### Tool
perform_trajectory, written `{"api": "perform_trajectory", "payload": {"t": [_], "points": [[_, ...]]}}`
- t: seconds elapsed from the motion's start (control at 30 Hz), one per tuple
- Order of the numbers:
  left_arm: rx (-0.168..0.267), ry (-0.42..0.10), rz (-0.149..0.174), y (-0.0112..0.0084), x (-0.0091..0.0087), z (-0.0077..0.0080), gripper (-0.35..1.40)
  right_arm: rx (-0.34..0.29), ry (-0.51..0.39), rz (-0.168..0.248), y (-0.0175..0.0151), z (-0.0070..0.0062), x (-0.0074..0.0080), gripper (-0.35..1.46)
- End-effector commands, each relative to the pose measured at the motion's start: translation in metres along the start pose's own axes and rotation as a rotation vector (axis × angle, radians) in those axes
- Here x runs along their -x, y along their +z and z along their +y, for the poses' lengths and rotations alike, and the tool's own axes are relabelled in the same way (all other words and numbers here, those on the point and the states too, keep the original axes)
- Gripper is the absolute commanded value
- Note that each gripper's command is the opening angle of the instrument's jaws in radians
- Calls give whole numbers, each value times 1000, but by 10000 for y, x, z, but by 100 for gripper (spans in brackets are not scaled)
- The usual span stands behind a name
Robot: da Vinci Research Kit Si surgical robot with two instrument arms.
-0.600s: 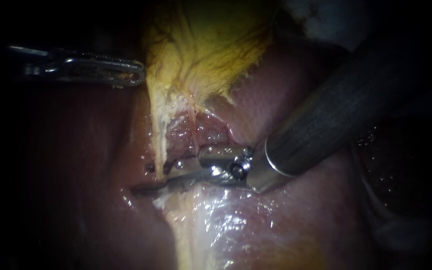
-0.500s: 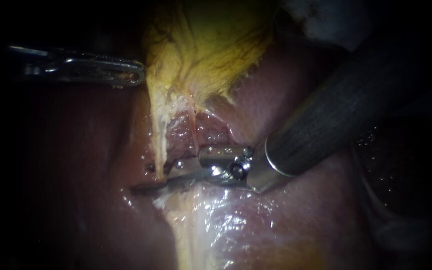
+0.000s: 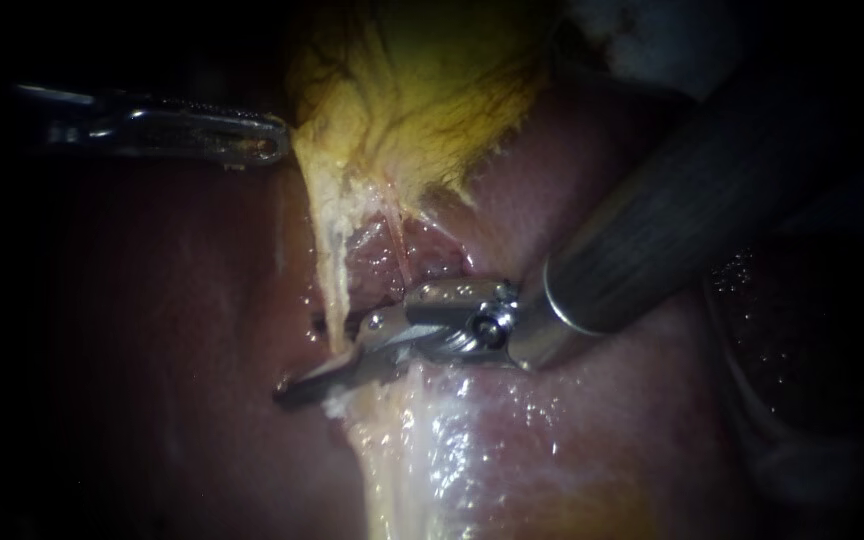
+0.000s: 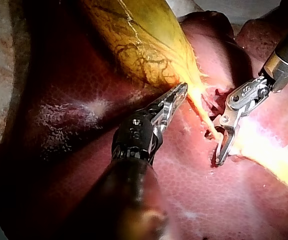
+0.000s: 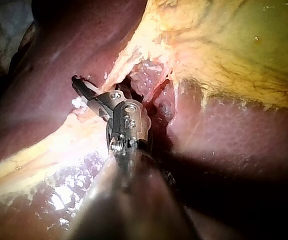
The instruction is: Clipping second clip left tube
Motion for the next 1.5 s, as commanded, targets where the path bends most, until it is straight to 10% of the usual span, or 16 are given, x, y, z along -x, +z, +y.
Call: {"api": "perform_trajectory", "payload": {"t": [0.03, 0.5, 1.5], "points": [[-1, 0, 0, 0, 0, 0, -35, -3, 0, 2, -3, 0, -1, 60], [-1, 0, 0, 0, 0, 0, -35, -163, -5, 71, -24, 2, -3, 60], [-1, 1, 0, -1, -1, 0, -35, -269, -22, 85, -71, 21, 4, 57]]}}
